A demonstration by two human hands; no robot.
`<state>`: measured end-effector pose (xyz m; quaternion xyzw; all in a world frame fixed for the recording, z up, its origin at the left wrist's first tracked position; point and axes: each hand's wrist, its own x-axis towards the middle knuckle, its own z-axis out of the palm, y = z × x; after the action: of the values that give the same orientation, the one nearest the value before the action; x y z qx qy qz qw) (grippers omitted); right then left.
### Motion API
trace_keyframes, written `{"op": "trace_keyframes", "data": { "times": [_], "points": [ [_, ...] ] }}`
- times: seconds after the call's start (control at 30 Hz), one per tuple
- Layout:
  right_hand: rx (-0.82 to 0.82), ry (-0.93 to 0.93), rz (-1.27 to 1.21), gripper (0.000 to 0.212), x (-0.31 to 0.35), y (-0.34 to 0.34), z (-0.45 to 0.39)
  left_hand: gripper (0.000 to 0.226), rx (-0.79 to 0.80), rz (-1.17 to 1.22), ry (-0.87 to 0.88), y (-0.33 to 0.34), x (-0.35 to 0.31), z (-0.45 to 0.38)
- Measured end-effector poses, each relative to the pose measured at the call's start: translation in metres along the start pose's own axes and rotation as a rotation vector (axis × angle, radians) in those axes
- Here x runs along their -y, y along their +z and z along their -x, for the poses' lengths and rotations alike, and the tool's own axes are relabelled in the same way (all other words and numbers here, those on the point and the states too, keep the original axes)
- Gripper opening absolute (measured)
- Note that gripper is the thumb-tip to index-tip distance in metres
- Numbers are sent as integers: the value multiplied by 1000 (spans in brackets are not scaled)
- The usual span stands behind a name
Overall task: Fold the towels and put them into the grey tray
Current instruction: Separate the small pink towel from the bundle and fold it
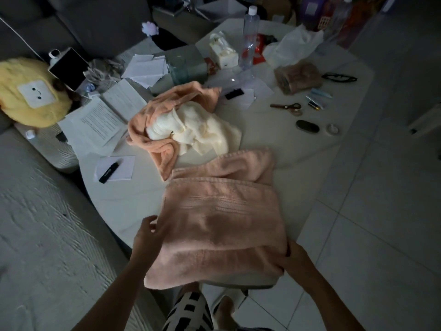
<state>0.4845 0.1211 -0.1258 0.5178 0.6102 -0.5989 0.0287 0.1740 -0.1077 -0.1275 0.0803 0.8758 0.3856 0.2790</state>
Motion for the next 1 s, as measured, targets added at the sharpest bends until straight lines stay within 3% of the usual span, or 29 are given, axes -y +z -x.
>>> {"op": "trace_keyframes", "data": {
  "times": [0.07,0.2,0.37,0.6,0.67,0.77,0.9,1.0],
  "points": [
    [-108,-8,-64,21,-1,-8,-2,56,24,80,4,6,-17,-14],
    [-160,8,-282,21,3,-32,5,49,11,150,-13,17,-34,-39],
    [109,202,310,26,-12,-47,5,49,23,153,-166,24,-21,-50],
    [-320,-70,310,15,59,-42,-50,48,27,297,-41,29,-54,-85],
    [-344,-215,336,15,84,-34,-78,44,36,283,-8,33,-62,-96],
    [-297,-259,456,39,106,-19,-114,24,85,233,12,32,-69,-107],
    [-467,-411,612,34,127,-2,-143,10,216,216,-31,27,-80,-118],
    [-468,-483,727,47,148,2,-172,6,197,8,132,26,-96,-131]
  ]
}}
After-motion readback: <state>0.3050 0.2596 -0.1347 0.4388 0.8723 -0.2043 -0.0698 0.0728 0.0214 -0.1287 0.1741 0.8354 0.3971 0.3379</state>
